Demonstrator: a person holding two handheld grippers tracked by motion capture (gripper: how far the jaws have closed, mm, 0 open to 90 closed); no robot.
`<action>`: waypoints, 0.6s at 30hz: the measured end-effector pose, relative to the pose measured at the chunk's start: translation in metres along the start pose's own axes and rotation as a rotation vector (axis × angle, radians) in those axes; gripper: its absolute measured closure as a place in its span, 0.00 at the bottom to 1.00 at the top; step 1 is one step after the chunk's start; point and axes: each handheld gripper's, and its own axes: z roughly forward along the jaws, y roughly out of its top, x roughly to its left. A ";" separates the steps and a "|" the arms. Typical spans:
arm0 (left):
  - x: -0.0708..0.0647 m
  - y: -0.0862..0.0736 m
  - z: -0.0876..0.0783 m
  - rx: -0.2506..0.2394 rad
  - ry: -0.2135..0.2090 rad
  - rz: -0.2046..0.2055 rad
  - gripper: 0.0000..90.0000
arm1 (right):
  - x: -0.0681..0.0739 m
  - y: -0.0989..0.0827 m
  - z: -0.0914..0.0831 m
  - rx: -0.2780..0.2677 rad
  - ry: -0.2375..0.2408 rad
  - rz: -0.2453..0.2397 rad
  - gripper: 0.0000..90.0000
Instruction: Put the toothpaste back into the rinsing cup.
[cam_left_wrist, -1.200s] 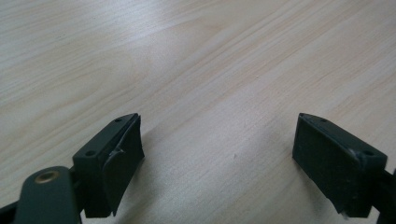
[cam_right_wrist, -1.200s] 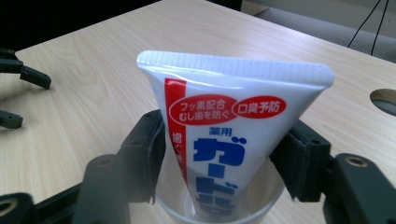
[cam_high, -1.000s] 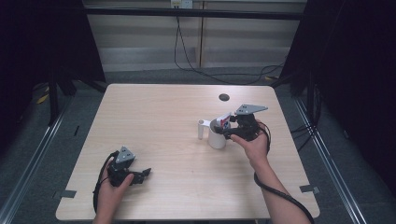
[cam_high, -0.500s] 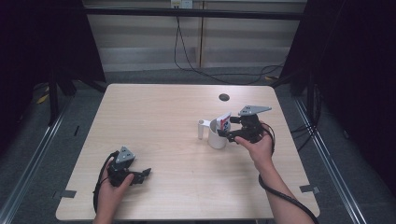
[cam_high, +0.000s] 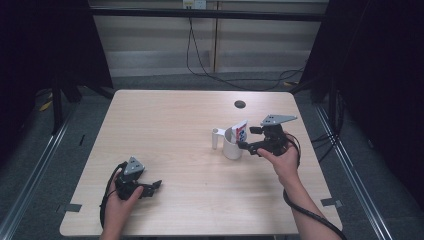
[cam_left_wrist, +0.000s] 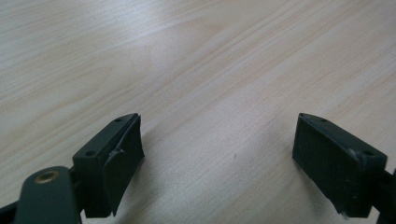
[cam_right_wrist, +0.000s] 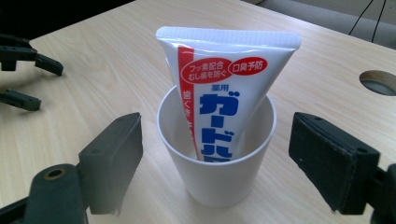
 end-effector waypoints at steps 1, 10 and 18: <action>0.000 0.000 0.000 0.000 0.000 0.000 0.17 | 0.000 0.000 -0.001 0.000 0.001 -0.001 0.20; 0.000 0.000 0.000 0.000 0.000 0.000 0.17 | 0.003 -0.003 -0.008 0.016 -0.002 -0.015 0.20; 0.000 0.000 0.000 0.000 0.000 0.000 0.17 | 0.003 -0.007 -0.016 0.028 -0.012 -0.020 0.19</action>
